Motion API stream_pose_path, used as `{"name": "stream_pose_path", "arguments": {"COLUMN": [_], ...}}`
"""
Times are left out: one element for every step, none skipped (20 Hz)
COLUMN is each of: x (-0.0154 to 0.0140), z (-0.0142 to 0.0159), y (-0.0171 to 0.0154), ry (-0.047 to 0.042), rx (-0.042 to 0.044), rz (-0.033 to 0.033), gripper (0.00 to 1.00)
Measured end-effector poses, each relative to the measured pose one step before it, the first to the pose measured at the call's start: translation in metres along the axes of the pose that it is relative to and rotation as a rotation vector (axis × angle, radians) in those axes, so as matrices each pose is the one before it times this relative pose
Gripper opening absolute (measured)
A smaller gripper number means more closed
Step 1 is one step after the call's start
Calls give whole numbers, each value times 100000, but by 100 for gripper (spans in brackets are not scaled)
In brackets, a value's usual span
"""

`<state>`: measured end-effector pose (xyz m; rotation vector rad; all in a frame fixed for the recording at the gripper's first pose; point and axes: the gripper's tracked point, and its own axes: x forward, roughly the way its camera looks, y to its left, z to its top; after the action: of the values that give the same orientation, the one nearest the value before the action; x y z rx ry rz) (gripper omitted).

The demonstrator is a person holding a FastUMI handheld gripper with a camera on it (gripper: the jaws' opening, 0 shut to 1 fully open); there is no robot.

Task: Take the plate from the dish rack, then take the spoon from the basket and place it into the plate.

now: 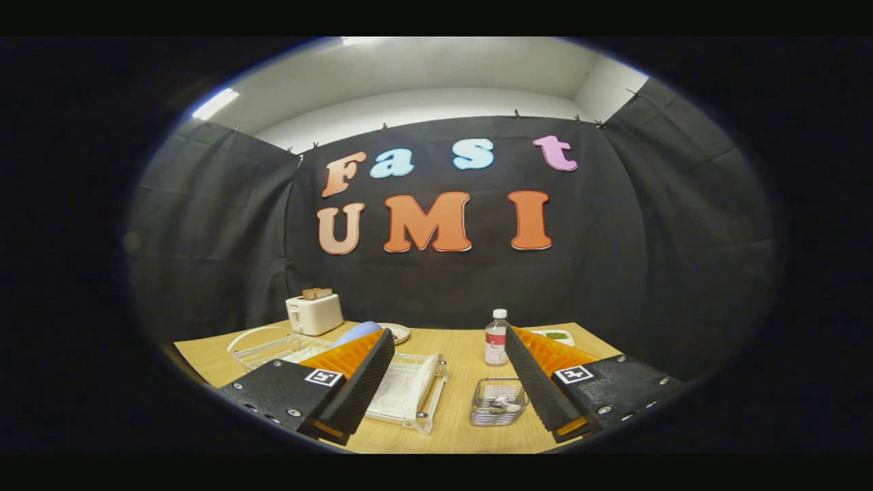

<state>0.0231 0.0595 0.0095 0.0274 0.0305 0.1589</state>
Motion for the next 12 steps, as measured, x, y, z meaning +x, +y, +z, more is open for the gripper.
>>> {"name": "stream_pose_path", "arguments": {"x": [272, 255, 336, 385, 300, 419, 430, 290, 403, 494, 372, 417], "z": [152, 254, 206, 200, 72, 219, 251, 197, -83, -153, -255, -131], "y": [371, 347, 408, 384, 403, 442, 416, 486, 529, 414, 430, 432], "ry": [502, 247, 469, 788, 1164, 801, 805, 818, 1496, 1892, 2028, 2058], "rx": [426, 517, 259, 406, 196, 47, -104, -350, -223, 222, 443, 1152], "rz": [1087, 1239, 1448, 1326, 1229, 1366, 1360, 1741, 1399, 1386, 1338, 1331], "gripper": [97, 97, 97, 97, 97, 97, 97, 97, 97, 97, 97, 97]}}
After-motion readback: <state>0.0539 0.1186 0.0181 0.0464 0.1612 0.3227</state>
